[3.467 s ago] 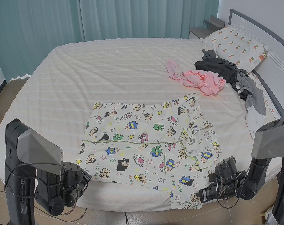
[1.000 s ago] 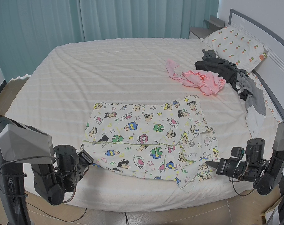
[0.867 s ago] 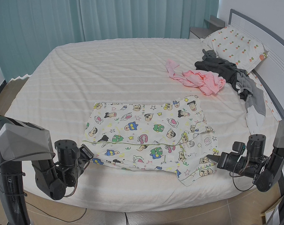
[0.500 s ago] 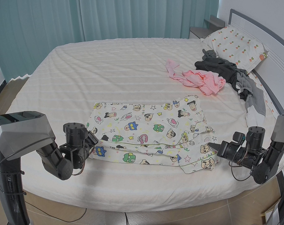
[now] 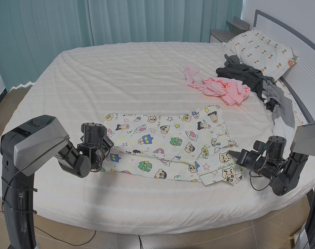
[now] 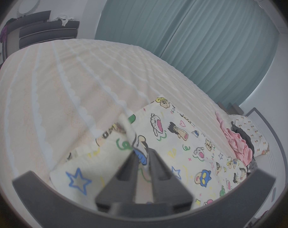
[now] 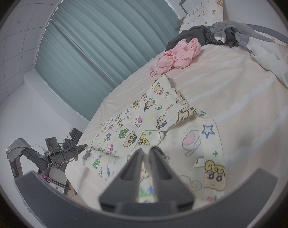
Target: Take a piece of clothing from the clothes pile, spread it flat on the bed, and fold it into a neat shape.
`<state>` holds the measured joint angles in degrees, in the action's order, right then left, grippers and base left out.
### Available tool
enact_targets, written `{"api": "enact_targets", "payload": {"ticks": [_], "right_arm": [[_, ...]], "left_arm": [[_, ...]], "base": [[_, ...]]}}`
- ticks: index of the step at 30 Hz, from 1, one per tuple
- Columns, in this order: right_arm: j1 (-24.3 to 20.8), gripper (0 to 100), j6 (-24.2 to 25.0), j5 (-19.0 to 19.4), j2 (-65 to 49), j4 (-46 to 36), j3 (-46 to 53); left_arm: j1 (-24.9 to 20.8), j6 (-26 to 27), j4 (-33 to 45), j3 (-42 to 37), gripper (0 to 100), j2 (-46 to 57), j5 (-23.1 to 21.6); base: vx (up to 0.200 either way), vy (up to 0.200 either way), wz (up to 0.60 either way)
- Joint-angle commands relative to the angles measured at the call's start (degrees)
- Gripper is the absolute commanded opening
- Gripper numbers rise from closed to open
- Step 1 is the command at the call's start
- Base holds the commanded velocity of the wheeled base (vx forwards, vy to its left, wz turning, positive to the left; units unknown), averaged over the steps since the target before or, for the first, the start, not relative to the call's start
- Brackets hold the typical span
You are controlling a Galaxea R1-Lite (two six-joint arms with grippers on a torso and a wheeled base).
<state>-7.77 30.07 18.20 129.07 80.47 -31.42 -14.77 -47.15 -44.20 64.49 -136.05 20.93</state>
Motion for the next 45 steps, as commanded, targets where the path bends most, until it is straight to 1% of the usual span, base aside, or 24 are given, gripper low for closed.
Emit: {"api": "enact_targets", "payload": {"ticks": [1,4,11,12,13,15,17,20,21,22,23,24,25,26,28,29,31,33,34,37,39,40,43,45], "right_arm": [[0.4,100,0.1,0.1,2.9,0.1,-2.2],[0.9,100,0.2,0.1,2.5,0.3,-2.4],[6.5,100,1.0,0.6,-0.9,0.5,-0.8],[8.2,100,0.9,1.2,-1.2,0.5,0.3],[8.2,100,0.9,1.2,-1.2,0.5,0.3],[10.0,100,1.0,3.2,-1.7,0.7,3.2],[10.3,100,1.0,3.6,-2.3,1.2,5.4],[10.1,100,3.3,3.3,-4.7,2.8,9.3],[10.1,100,3.3,3.3,-4.7,2.8,9.3],[9.8,100,8.9,3.2,-8.0,4.8,12.7],[9.6,100,12.4,3.2,-9.8,5.8,14.1],[9.6,100,12.4,3.2,-9.8,5.8,14.1],[9.5,100,15.9,3.1,-12.4,6.9,16.3],[9.5,100,17.2,3.2,-14.6,6.9,18.4],[8.7,100,17.7,3.5,-16.3,7.1,21.5],[8.7,100,17.7,3.5,-16.3,7.1,21.5],[5.3,100,18.4,3.3,-16.0,7.2,24.1],[2.9,100,19.8,3.3,-15.6,7.2,25.2],[1.8,100,20.6,3.5,-15.4,7.2,25.7],[-1.3,100,21.8,3.7,-13.8,7.3,27.8],[-2.2,100,22.0,3.6,-12.5,8.4,28.5],[-2.4,100,22.0,3.6,-12.2,8.8,28.8],[-4.9,100,22.0,3.1,-12.0,9.4,31.0],[-5.2,100,22.0,2.8,-13.0,9.4,31.1]], "left_arm": [[1.1,-0.3,0.3,2.0,100,-2.7,0.0],[1.6,-1.8,0.4,2.8,100,-2.7,0.0],[3.7,-2.5,1.4,3.1,100,-2.4,0.0],[4.6,-2.5,1.6,2.6,100,-1.6,0.0],[4.6,-2.5,1.6,2.6,100,-1.6,0.0],[5.9,-2.7,2.5,0.7,100,0.3,0.0],[6.9,-2.7,2.9,-1.3,100,2.1,-1.2],[9.1,-4.2,2.9,-6.1,100,6.8,-7.1],[9.1,-4.2,2.9,-6.1,100,6.8,-7.1],[10.9,-7.0,3.1,-10.4,100,11.6,-13.5],[11.9,-8.7,3.1,-13.2,100,14.1,-16.9],[11.9,-8.7,3.1,-13.2,100,14.1,-16.9],[13.5,-10.8,3.1,-17.7,100,17.6,-21.5],[14.8,-12.1,2.9,-22.0,100,20.3,-25.6],[17.3,-13.9,2.5,-29.3,100,24.1,-32.8],[17.3,-13.9,2.5,-29.3,100,24.1,-32.8],[21.8,-17.4,1.6,-38.1,100,28.2,-43.6],[25.1,-19.3,-0.2,-42.2,100,29.4,-49.7],[26.1,-20.1,-1.6,-43.2,100,29.9,-51.6],[26.3,-23.1,-4.0,-46.8,100,34.0,-52.8],[26.1,-24.3,-4.0,-48.1,100,34.8,-53.5],[26.0,-24.6,-4.0,-48.3,100,34.9,-53.9],[26.2,-24.3,-4.1,-50.2,100,35.1,-58.0],[26.3,-23.9,-4.5,-50.7,100,35.1,-59.0]], "base": [[0.000,0.000,0.00],[0.000,0.000,0.00],[0.000,0.000,0.00],[0.000,0.000,0.00],[0.000,0.000,0.00],[0.000,0.000,0.00],[0.000,0.000,0.00],[0.000,0.000,0.00],[0.000,0.000,0.00],[0.000,0.000,0.00],[0.000,0.000,0.00],[0.000,0.000,0.00],[0.000,0.000,0.00],[0.000,0.000,0.00],[0.000,0.000,0.00],[0.000,0.000,0.00],[0.000,0.000,0.00],[0.000,0.000,0.00],[0.000,0.000,0.00],[0.000,0.000,0.00],[0.000,0.000,0.00],[0.000,0.000,0.00],[0.000,0.000,0.00],[0.000,0.000,0.00]]}}
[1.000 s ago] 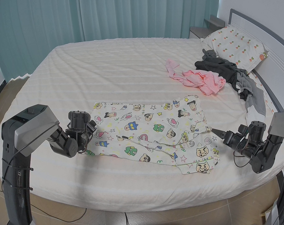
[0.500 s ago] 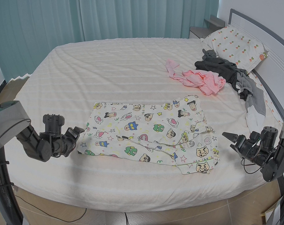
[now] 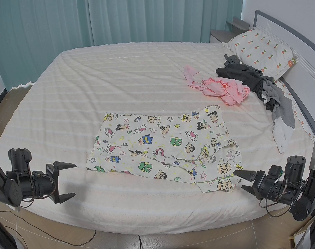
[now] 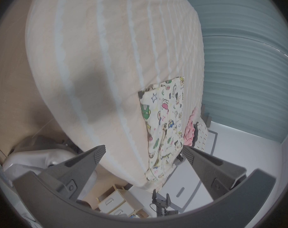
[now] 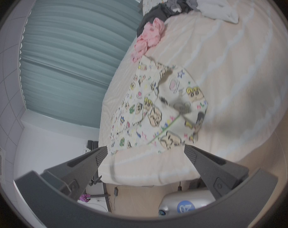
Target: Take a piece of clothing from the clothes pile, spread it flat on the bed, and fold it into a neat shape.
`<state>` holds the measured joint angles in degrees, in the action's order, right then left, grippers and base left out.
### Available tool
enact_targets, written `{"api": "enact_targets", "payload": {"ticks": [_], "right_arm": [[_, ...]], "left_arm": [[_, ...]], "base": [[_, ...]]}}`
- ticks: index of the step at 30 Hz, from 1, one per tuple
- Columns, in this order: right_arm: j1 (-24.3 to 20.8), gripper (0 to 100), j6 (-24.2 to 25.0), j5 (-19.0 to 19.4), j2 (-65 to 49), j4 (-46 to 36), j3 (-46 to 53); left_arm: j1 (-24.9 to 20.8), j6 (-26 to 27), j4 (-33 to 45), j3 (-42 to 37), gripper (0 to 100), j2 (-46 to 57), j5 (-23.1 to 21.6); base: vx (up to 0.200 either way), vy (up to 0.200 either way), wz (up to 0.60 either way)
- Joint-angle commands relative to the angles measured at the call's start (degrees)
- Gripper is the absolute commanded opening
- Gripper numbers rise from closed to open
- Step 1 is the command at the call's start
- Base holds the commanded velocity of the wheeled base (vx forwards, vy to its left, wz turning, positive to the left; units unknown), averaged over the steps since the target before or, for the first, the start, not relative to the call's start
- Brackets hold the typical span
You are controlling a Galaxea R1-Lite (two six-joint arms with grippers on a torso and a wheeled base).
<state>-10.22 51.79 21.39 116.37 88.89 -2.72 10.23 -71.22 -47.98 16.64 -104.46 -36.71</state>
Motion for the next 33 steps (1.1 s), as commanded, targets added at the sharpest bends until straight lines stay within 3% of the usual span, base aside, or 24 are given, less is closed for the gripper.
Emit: {"api": "enact_targets", "payload": {"ticks": [1,4,13,18,20,21,25,27,33], "right_arm": [[-2.7,100,0.3,-0.4,-0.4,0.9,2.4],[-3.8,100,0.5,-0.5,-1.3,0.9,2.7],[-6.9,100,0.3,-3.1,2.5,0.9,2.1],[-9.0,100,1.0,-8.1,6.4,0.9,1.3],[-11.9,100,4.3,-10.3,8.2,0.9,0.9],[-15.0,100,8.2,-13.9,8.3,0.9,-0.2],[-19.1,100,9.3,-20.4,10.9,0.9,-0.5],[-20.0,100,9.3,-22.2,12.6,0.9,-0.8],[-20.5,100,9.8,-22.4,12.7,0.9,-1.0]], "left_arm": [[1.3,0.3,-0.8,-2.9,100,3.7,-1.4],[1.8,0.5,-1.7,-4.1,100,3.7,-1.5],[3.6,1.2,-9.8,-7.2,100,2.1,-1.4],[3.7,1.3,-10.5,-7.3,100,1.9,-1.4],[3.7,1.3,-10.5,-7.4,100,1.9,-1.4],[3.7,1.3,-10.6,-7.5,100,1.9,-1.4],[3.6,2.0,-10.6,-7.5,100,1.5,-1.4],[3.5,2.9,-10.6,-7.5,100,1.2,-1.2],[3.5,3.3,-10.6,-7.5,100,1.0,-1.2]], "base": [[0.000,0.000,0.00],[0.000,0.000,0.00],[0.200,0.000,0.00],[0.000,0.000,0.00],[0.000,0.000,0.00],[0.000,0.000,0.00],[0.000,0.000,0.00],[0.000,0.000,0.00],[0.000,0.000,0.00]]}}
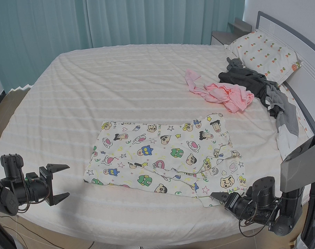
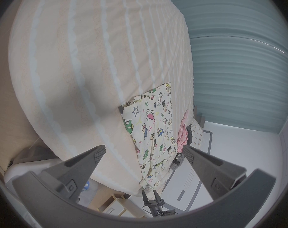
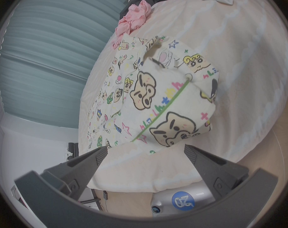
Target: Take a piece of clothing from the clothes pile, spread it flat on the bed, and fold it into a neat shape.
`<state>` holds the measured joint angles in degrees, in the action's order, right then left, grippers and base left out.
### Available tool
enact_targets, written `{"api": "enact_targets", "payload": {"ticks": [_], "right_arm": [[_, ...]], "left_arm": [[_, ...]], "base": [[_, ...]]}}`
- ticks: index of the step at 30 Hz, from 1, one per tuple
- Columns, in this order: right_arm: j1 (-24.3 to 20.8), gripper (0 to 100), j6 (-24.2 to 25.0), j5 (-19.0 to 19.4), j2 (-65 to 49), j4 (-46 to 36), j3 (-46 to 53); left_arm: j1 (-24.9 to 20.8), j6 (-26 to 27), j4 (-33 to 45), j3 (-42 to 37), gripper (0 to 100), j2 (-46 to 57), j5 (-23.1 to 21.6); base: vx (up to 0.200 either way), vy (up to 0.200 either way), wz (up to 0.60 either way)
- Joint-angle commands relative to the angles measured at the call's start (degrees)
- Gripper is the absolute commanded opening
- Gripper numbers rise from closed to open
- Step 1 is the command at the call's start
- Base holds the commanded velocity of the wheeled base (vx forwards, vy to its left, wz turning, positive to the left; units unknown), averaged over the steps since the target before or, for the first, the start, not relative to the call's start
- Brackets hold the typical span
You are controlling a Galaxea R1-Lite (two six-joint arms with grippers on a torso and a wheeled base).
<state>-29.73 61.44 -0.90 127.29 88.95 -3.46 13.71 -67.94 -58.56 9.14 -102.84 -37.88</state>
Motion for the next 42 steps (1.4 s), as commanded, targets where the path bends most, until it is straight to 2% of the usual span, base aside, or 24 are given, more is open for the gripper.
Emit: {"api": "enact_targets", "payload": {"ticks": [1,6,11,22,23,29,38,42], "right_arm": [[-0.9,100,0.2,-0.2,1.9,0.9,-0.3],[-1.1,100,1.8,-0.4,1.9,0.9,-2.4],[-1.3,100,2.6,-3.4,3.1,0.9,-5.5],[-1.4,100,2.5,-3.9,4.9,0.8,-7.3],[-1.8,0,2.5,-4.0,4.2,0.8,-6.8],[-4.7,0,2.5,-4.1,2.4,0.8,-5.1],[-4.0,0,2.3,-4.7,0.1,0.9,-3.2],[-2.8,0,-1.1,-5.3,-3.6,0.8,-4.2]], "left_arm": [[0.0,0.0,-0.1,0.0,100,-0.6,0.0],[-0.1,0.1,-0.1,0.1,100,-0.8,0.0],[-0.1,0.2,-0.1,0.2,100,-1.1,0.1],[-0.1,0.4,-0.1,0.1,100,-1.2,0.1],[-0.1,0.4,-0.1,0.1,100,-1.1,0.1],[-0.1,0.4,-0.1,0.1,100,-1.2,0.1],[-0.1,0.4,-0.1,0.1,100,-1.2,0.1],[-0.1,0.4,-0.1,0.0,100,-1.2,0.1]], "base": [[0.000,0.000,0.00],[0.000,0.000,0.00],[0.000,0.000,0.00],[0.000,0.000,0.00],[0.000,0.000,0.00],[0.000,0.000,0.00],[0.000,0.000,0.00],[0.000,0.000,0.00]]}}
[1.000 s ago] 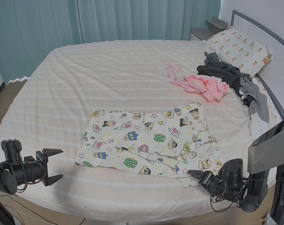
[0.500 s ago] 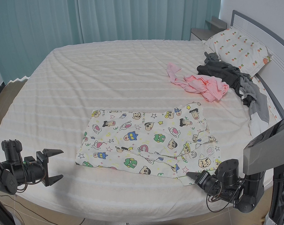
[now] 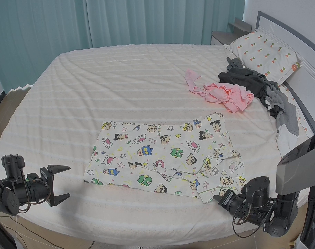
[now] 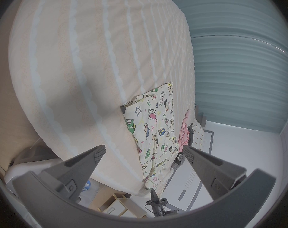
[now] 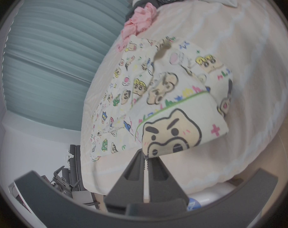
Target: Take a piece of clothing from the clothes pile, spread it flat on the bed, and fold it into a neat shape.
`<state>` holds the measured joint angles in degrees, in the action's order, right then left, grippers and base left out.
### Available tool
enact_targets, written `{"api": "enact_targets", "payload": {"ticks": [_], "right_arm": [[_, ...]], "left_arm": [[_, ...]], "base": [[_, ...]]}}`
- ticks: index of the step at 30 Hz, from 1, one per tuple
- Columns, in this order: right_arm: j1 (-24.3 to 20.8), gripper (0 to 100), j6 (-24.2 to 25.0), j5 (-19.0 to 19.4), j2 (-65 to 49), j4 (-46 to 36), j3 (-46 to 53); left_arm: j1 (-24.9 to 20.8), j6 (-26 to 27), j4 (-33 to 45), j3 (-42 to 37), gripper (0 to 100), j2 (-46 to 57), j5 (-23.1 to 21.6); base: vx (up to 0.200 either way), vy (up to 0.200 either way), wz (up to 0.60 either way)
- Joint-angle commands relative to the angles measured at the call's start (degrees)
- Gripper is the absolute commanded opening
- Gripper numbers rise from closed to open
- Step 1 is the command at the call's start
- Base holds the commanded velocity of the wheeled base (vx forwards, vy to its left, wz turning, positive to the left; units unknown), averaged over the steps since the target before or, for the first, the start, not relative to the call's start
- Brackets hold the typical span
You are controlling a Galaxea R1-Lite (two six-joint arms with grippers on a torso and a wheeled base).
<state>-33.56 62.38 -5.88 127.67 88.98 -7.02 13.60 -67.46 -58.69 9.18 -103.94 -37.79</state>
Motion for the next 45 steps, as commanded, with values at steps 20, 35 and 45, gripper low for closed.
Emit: {"api": "enact_targets", "payload": {"ticks": [20,35,45], "right_arm": [[11.0,0,-10.6,5.2,-13.6,-35.9,-34.7],[14.0,0,-15.4,8.5,-11.2,-41.2,-38.9],[13.8,0,-17.9,8.2,-11.0,-44.4,-45.1]], "left_arm": [[-0.1,1.3,0.1,-0.1,100,-0.4,0.1],[-0.1,1.3,0.0,-0.1,100,-0.5,0.1],[-0.1,1.3,0.0,-0.1,100,-0.6,0.1]], "base": [[0.000,0.000,0.00],[0.000,0.000,0.00],[0.000,0.000,0.00]]}}
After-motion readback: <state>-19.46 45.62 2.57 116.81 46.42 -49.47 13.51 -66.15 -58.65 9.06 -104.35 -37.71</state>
